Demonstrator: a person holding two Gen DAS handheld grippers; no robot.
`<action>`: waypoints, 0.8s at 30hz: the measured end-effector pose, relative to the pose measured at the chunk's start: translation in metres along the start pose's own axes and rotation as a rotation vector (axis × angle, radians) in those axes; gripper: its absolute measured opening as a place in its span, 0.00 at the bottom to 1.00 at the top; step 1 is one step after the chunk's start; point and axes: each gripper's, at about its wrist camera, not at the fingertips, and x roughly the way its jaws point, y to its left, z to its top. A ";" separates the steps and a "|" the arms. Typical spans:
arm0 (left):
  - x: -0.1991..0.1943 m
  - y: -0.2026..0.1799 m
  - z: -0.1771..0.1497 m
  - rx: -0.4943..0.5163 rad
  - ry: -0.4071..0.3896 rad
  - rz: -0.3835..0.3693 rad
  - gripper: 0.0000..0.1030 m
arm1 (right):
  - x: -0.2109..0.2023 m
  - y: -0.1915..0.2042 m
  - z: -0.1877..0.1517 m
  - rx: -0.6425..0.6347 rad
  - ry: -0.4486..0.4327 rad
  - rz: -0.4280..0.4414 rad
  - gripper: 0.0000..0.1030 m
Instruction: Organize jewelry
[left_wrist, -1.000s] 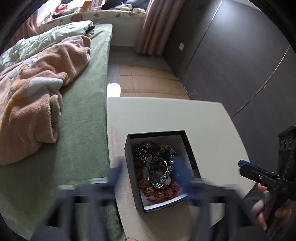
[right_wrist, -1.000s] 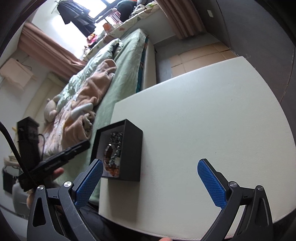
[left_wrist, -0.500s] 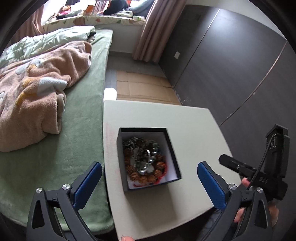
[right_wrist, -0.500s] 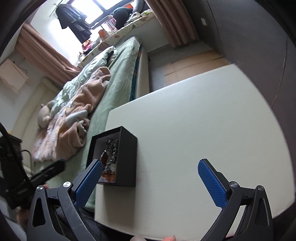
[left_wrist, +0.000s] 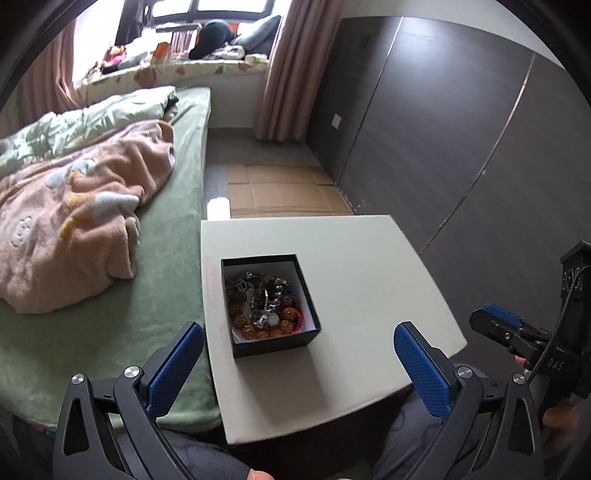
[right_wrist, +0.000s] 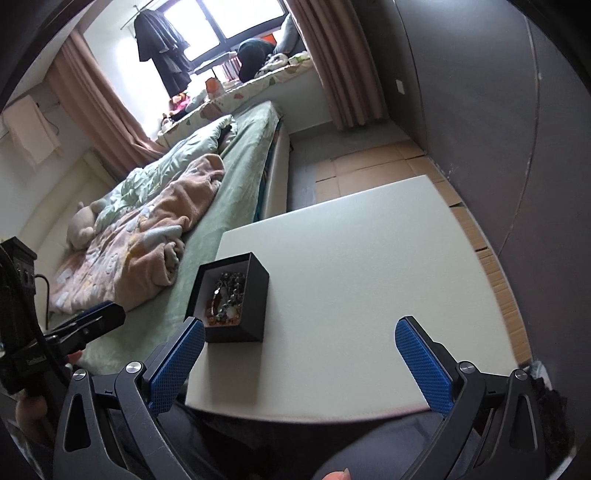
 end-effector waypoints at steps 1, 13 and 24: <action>-0.006 -0.003 -0.002 -0.002 -0.010 -0.006 1.00 | -0.009 0.000 -0.002 -0.002 -0.009 -0.010 1.00; -0.068 -0.041 -0.014 0.040 -0.036 -0.011 1.00 | -0.078 0.012 -0.016 -0.018 -0.036 0.014 1.00; -0.112 -0.059 -0.024 0.093 -0.094 -0.004 1.00 | -0.133 0.026 -0.022 -0.048 -0.080 -0.049 1.00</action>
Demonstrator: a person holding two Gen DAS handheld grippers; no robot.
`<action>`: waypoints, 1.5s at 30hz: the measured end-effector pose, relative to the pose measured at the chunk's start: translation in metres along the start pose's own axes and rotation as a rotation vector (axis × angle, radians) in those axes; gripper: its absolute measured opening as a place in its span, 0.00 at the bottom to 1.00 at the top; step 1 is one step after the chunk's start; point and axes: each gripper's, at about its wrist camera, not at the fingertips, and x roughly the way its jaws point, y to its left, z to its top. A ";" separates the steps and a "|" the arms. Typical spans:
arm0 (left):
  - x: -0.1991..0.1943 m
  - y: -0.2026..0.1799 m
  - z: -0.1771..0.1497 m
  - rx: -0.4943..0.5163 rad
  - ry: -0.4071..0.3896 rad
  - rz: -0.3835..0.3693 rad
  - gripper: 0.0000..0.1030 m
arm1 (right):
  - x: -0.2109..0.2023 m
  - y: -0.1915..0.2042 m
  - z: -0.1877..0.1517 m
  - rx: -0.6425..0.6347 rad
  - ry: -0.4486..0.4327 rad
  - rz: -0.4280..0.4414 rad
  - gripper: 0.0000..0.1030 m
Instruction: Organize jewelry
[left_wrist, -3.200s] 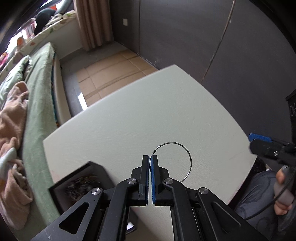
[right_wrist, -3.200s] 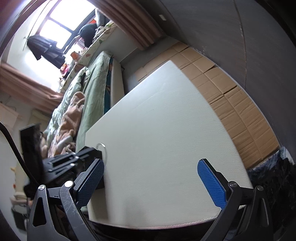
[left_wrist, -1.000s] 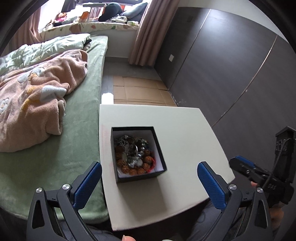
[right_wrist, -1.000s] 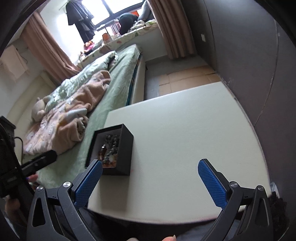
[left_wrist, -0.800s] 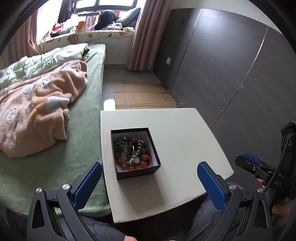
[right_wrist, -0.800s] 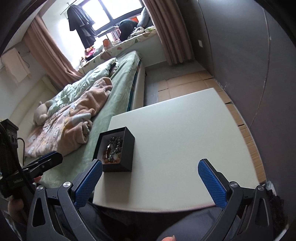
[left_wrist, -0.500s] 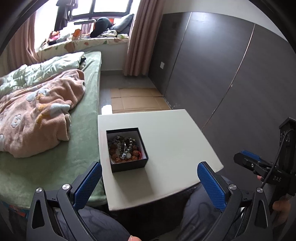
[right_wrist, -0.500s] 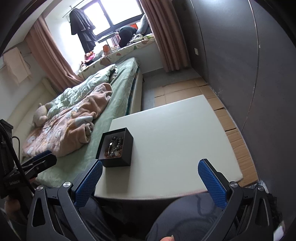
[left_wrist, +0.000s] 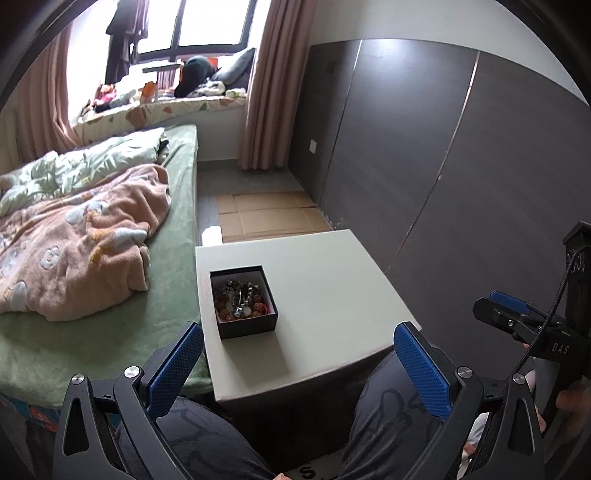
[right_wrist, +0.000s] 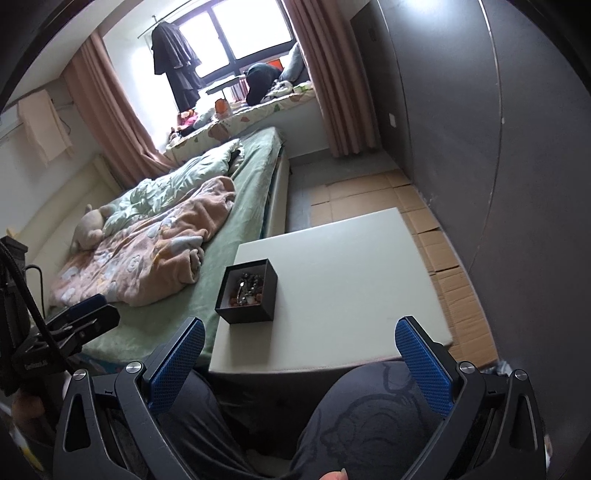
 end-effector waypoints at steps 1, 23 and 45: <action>-0.003 0.000 -0.001 0.004 -0.005 0.002 1.00 | -0.002 0.001 -0.001 0.000 -0.003 -0.002 1.00; -0.027 0.003 -0.014 0.008 -0.052 -0.010 1.00 | -0.031 0.021 -0.016 -0.049 -0.043 -0.004 1.00; -0.032 0.001 -0.016 0.036 -0.034 -0.009 1.00 | -0.036 0.025 -0.024 -0.040 -0.052 -0.017 1.00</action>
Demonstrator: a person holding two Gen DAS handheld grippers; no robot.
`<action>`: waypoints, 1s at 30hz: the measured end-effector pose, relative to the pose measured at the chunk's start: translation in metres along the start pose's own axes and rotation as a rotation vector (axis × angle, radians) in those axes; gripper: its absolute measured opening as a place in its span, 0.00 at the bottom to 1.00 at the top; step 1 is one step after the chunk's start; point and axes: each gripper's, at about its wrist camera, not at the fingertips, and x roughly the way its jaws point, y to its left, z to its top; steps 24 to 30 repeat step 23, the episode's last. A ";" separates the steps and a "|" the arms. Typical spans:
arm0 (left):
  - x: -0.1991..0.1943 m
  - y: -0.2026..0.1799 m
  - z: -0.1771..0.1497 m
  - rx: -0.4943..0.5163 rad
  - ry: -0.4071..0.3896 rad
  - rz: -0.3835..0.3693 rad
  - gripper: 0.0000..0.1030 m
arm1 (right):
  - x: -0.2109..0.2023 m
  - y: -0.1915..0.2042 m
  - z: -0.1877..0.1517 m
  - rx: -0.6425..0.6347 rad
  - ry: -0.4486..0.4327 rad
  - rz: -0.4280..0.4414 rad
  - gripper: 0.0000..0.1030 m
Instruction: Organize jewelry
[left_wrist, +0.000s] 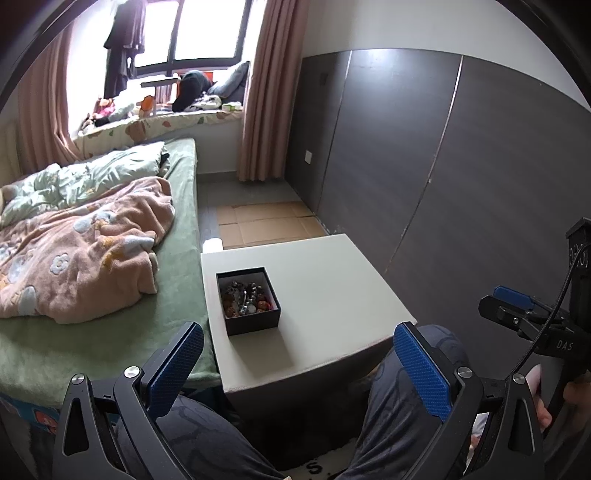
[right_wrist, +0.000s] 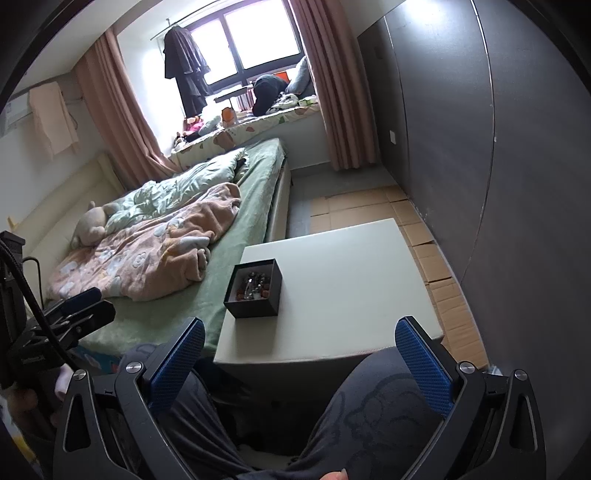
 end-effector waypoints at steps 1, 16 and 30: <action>0.000 -0.001 0.002 0.007 -0.001 -0.002 1.00 | -0.001 0.000 -0.001 -0.001 -0.002 0.003 1.00; 0.003 -0.006 0.001 0.043 0.007 -0.005 1.00 | -0.002 -0.007 -0.005 0.016 -0.007 -0.010 1.00; 0.003 -0.010 -0.004 0.089 -0.001 -0.002 1.00 | 0.008 -0.006 -0.009 0.020 0.017 -0.019 1.00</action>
